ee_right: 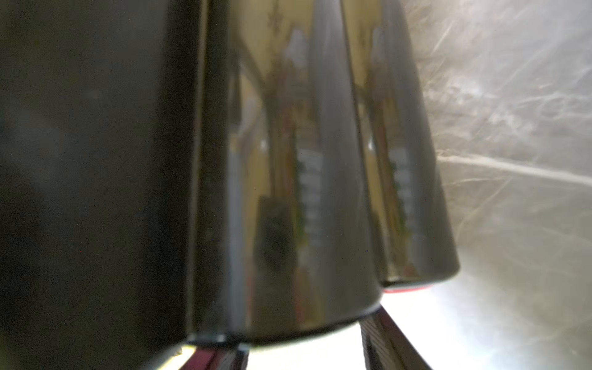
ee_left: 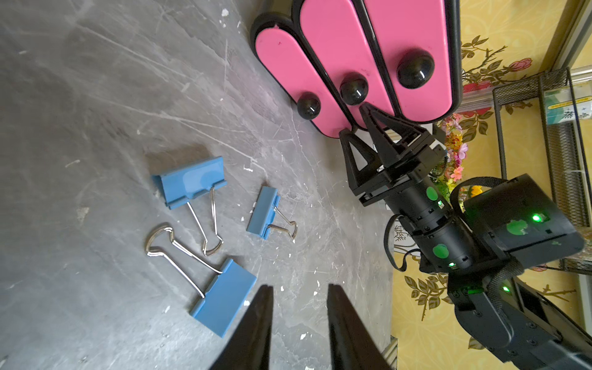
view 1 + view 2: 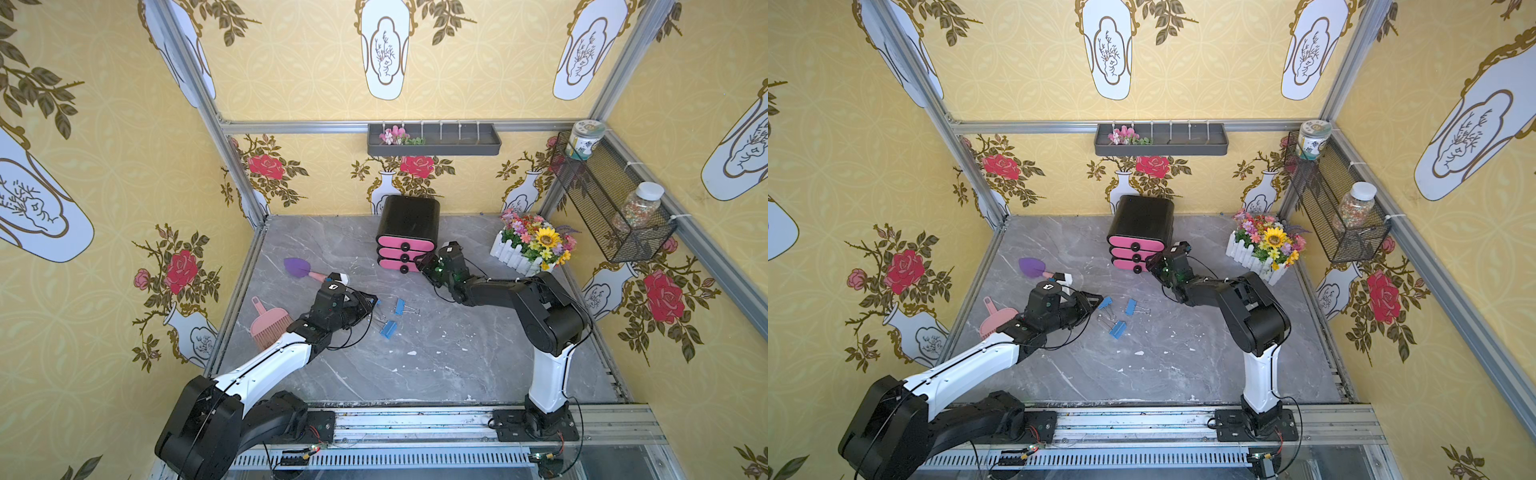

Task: Put the binder clips in the drawer according to color
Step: Close the drawer in the storage box.

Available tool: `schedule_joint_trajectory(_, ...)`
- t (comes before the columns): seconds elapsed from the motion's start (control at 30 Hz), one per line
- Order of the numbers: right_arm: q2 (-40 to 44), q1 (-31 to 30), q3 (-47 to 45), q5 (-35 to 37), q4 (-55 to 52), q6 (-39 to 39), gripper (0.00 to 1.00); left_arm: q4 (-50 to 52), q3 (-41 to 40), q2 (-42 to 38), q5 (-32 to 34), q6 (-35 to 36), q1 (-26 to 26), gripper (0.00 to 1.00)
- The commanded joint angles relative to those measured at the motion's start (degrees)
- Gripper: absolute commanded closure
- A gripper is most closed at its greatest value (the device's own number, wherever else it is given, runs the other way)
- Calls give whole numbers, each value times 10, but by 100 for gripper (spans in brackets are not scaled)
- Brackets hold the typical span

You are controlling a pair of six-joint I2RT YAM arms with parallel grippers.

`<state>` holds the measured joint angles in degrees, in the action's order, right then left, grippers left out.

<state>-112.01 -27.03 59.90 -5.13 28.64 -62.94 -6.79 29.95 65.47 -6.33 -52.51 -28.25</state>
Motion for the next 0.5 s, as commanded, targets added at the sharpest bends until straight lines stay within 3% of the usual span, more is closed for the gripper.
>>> schedule_joint_trajectory(0.0,4,-2,4,21,31,-6,39,6,-5,-4,-4,1,0,66)
schedule_joint_trajectory(0.23,27,-16,-15,22,19,13,36,14,-5,-12,2,1,1,66)
schedule_joint_trajectory(0.47,101,-58,-53,49,-27,60,33,34,-1,-22,19,4,0,62)
